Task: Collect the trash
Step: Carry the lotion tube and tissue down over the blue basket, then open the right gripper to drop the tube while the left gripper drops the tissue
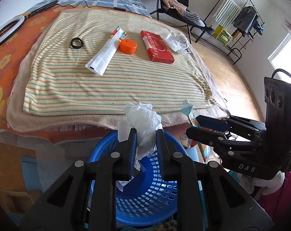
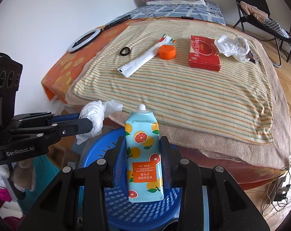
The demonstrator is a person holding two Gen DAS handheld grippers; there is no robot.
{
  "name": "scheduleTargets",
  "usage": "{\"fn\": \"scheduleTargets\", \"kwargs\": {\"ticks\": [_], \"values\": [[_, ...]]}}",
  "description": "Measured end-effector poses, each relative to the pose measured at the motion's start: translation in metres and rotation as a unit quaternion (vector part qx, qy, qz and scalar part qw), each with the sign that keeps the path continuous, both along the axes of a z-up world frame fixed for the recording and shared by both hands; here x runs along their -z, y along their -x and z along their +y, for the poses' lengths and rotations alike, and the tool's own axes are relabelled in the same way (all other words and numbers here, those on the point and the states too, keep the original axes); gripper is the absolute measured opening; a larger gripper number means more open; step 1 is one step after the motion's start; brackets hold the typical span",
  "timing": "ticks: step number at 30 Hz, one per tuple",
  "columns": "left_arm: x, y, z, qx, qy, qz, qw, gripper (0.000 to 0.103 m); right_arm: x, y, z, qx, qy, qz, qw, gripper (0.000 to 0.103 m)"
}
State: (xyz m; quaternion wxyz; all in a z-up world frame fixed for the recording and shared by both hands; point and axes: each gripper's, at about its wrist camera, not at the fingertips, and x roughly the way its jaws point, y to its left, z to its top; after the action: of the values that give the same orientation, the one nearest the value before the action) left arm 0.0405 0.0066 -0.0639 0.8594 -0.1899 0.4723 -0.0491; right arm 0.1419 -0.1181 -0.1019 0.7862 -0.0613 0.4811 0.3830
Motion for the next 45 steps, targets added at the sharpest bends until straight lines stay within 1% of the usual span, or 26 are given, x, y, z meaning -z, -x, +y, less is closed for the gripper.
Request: {"fn": "scheduleTargets", "kwargs": {"ticks": [4,12,16,25,35,36,40,41,42,45], "values": [[0.018,0.011,-0.010,0.006,0.001,0.019,0.9998,0.019,0.011,0.009,-0.006,0.006,0.004,0.013,1.000,0.034],[0.061,0.031,-0.027,0.019,0.007,0.071,0.9973,0.019,0.037,0.023,-0.014,0.009,0.017,0.040,0.999,0.034],[0.076,0.039,-0.030,0.018,0.009,0.090,0.9957,0.019,0.045,0.030,-0.013,0.009,0.025,0.049,0.998,0.034],[0.090,0.043,-0.026,0.008,0.008,0.105,0.9944,0.019,0.057,0.040,-0.009,0.012,0.031,0.068,0.997,0.035],[0.097,0.042,-0.026,0.004,0.003,0.112,0.9937,0.019,0.064,0.041,-0.013,0.022,0.035,0.080,0.996,0.035],[0.097,0.042,-0.026,0.004,0.002,0.113,0.9935,0.024,0.064,0.040,-0.014,0.024,0.035,0.082,0.996,0.035],[0.099,0.042,-0.025,-0.001,-0.001,0.115,0.9933,0.035,0.067,0.038,-0.016,0.030,0.036,0.089,0.995,0.035],[0.099,0.042,-0.024,-0.002,-0.001,0.116,0.9933,0.041,0.067,0.038,-0.017,0.032,0.038,0.090,0.995,0.036],[0.099,0.042,-0.024,-0.004,-0.002,0.115,0.9934,0.045,0.068,0.038,-0.017,0.034,0.040,0.091,0.994,0.038],[0.099,0.042,-0.023,-0.006,-0.003,0.116,0.9932,0.045,0.070,0.036,-0.019,0.040,0.042,0.094,0.994,0.043]]}}
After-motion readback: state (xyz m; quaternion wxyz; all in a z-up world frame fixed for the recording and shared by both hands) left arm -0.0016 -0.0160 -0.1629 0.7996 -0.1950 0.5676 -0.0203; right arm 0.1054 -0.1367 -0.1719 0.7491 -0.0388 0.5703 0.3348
